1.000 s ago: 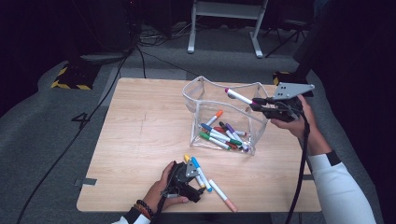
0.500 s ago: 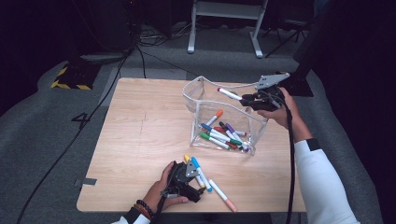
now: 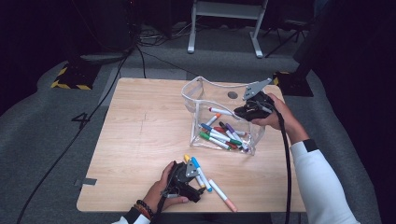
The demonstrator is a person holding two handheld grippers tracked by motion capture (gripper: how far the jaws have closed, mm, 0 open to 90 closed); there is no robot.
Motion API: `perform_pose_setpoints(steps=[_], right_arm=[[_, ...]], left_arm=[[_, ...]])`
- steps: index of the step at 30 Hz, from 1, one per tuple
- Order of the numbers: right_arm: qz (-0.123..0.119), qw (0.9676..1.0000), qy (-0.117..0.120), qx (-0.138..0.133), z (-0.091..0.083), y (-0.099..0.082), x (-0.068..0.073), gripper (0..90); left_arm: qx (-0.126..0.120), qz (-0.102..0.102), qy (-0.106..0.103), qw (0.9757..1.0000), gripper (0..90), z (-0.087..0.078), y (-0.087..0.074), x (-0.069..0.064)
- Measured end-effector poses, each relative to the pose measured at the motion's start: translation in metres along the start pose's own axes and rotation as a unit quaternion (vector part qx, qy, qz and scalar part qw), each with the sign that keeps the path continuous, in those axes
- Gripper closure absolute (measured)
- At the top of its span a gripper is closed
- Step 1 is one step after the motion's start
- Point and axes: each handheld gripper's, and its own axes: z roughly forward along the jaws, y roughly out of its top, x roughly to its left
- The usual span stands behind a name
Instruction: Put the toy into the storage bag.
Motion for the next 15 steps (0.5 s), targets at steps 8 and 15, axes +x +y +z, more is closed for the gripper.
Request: perform_pose_setpoints(steps=[8,15], right_arm=[[0.002,0.9999,0.012,0.008,0.0005,-0.0004,0.0041,74.3],[0.016,0.9998,-0.006,0.009,0.0016,0.0003,0.0017,66.3]], left_arm=[[0.000,0.000,0.000,1.0000,0.5,0.0000,0.0000,0.0000],[0.000,0.000,0.000,1.0000,0.5,0.0000,0.0000,0.0000]])
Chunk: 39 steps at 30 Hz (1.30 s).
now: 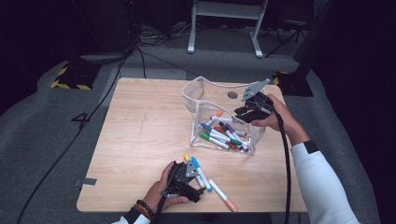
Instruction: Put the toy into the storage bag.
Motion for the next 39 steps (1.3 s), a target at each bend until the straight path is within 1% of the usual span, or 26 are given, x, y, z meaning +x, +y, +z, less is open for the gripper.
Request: perform_pose_setpoints(steps=[3,6,8,12,15,17,19,20,22,24,26,28,30,32,33,34,35,37,39], right_arm=[[0.006,0.9998,-0.016,-0.004,-0.001,-0.001,-0.001,60.9],[0.017,0.9990,-0.040,-0.009,-0.005,-0.002,-0.004,54.6],[0.022,0.9986,-0.043,-0.020,-0.009,-0.003,-0.005,53.7],[0.032,0.9969,-0.060,-0.040,-0.022,-0.004,-0.005,48.5],[0.044,0.9940,-0.079,-0.062,-0.036,-0.006,-0.004,43.9],[0.044,0.9913,-0.101,-0.072,-0.047,-0.008,-0.002,42.2],[0.051,0.9894,-0.102,-0.090,-0.058,-0.011,0.001,41.4],[0.053,0.9876,-0.107,-0.101,-0.064,-0.013,0.004,41.1],[0.057,0.9850,-0.109,-0.120,-0.074,-0.018,0.009,39.9],[0.065,0.9815,-0.118,-0.136,-0.083,-0.024,0.016,39.4],[0.060,0.9797,-0.124,-0.145,-0.089,-0.031,0.026,38.4],[0.057,0.9780,-0.117,-0.163,-0.095,-0.040,0.036,38.2],[0.049,0.9775,-0.119,-0.167,-0.098,-0.050,0.048,36.9],[0.045,0.9774,-0.110,-0.174,-0.099,-0.061,0.061,36.2],[0.041,0.9775,-0.113,-0.174,-0.099,-0.067,0.067,35.9],[0.041,0.9771,-0.109,-0.178,-0.099,-0.073,0.073,35.9],[0.044,0.9773,-0.097,-0.183,-0.097,-0.079,0.079,35.8],[0.038,0.9783,-0.087,-0.184,-0.090,-0.092,0.094,35.5],[0.039,0.9797,-0.076,-0.181,-0.082,-0.100,0.104,35.4]], left_arm=[[0.000,0.000,0.000,1.0000,0.5,0.000,0.000,0.000],[0.000,0.000,0.000,1.0000,0.5,0.000,0.000,0.000],[0.000,0.000,0.000,1.0000,0.5,0.000,0.000,0.000],[0.000,0.000,0.000,1.0000,0.5,0.000,0.000,0.000],[0.000,0.000,0.000,1.0000,0.5,0.000,0.000,0.000],[0.000,0.000,0.000,1.0000,0.5,0.000,0.000,0.000],[0.000,0.000,0.000,1.0000,0.5,0.000,0.000,0.000],[0.000,0.000,0.000,1.0000,0.5,0.000,0.000,0.000],[0.000,0.000,0.000,1.0000,0.5,0.000,0.000,0.000],[0.000,0.000,0.000,1.0000,0.5,0.000,0.000,0.000],[0.000,0.000,0.000,1.0000,0.5,0.000,0.000,0.000],[0.000,0.000,0.001,1.0000,0.5,0.000,0.000,0.000],[0.000,0.000,0.001,1.0000,0.5,0.000,0.000,0.000],[0.000,0.000,0.001,1.0000,0.5,0.000,0.000,0.000],[0.000,0.000,0.001,1.0000,0.5,0.000,0.000,0.000],[0.000,0.000,0.001,1.0000,0.5,0.000,0.000,0.000],[0.000,0.000,0.001,1.0000,0.5,0.000,0.000,0.000],[0.000,0.000,0.001,1.0000,0.5,0.000,0.000,0.000],[0.000,-0.001,0.001,1.0000,0.5,0.000,0.000,0.000]])
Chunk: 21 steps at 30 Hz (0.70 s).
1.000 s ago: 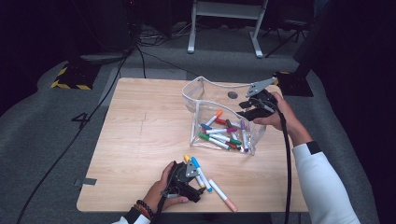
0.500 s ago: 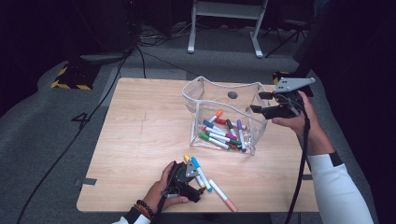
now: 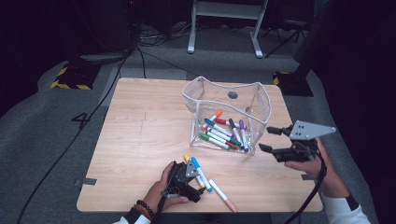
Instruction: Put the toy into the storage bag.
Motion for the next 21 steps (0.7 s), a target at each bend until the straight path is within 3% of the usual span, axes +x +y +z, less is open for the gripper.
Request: perform_pose_setpoints(steps=[7,11,12,15,21], right_arm=[[0.002,0.9972,0.071,0.025,0.030,-0.042,0.045,35.6],[-0.010,0.9924,0.112,0.051,0.052,-0.060,0.072,37.9],[-0.008,0.9897,0.130,0.060,0.059,-0.063,0.079,37.9],[-0.015,0.9853,0.155,0.071,0.072,-0.069,0.093,37.5],[-0.017,0.9787,0.184,0.090,0.091,-0.075,0.110,36.6]], left_arm=[[0.000,0.000,0.000,1.0000,0.5,0.000,0.000,0.000],[0.000,0.000,0.000,1.0000,0.5,0.000,0.000,0.000],[0.000,0.001,0.001,1.0000,0.5,0.000,0.000,0.000],[0.000,0.001,0.000,1.0000,0.5,0.000,0.000,0.000],[0.000,0.002,0.001,1.0000,0.5,0.000,0.000,0.000]])
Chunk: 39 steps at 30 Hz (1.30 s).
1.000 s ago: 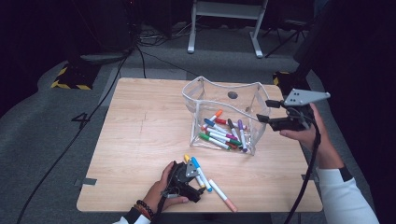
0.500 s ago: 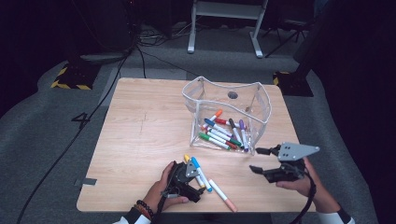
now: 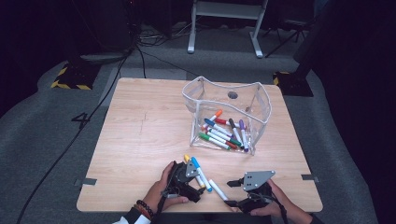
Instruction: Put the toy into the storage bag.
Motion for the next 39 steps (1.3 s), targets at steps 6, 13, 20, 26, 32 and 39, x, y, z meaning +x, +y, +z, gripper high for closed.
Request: perform_pose_setpoints(steps=[6,13,20,26,32,39], right_arm=[[0.001,0.9996,-0.002,0.030,0.016,-0.007,0.002,38.7],[0.003,0.9976,-0.029,0.063,0.017,-0.017,-0.013,46.1],[0.019,0.9976,-0.045,0.049,0.007,-0.028,-0.035,57.8],[0.044,0.9966,-0.061,0.033,-0.006,-0.041,-0.055,70.3],[0.036,0.9974,-0.057,0.027,-0.008,-0.044,-0.062,75.6],[0.026,0.9981,-0.045,0.032,-0.012,-0.044,-0.063,75.7]], left_arm=[[0.000,-0.002,-0.001,1.0000,0.5,0.000,0.000,0.000],[0.000,-0.002,-0.001,1.0000,0.5,0.000,0.000,0.000],[0.000,-0.002,-0.001,1.0000,0.5,0.000,0.000,0.000],[0.000,-0.002,-0.001,1.0000,0.5,0.000,0.000,0.000],[0.000,-0.002,-0.001,1.0000,0.5,0.000,0.000,0.000],[0.000,-0.002,-0.001,1.0000,0.5,0.000,0.000,0.000]])
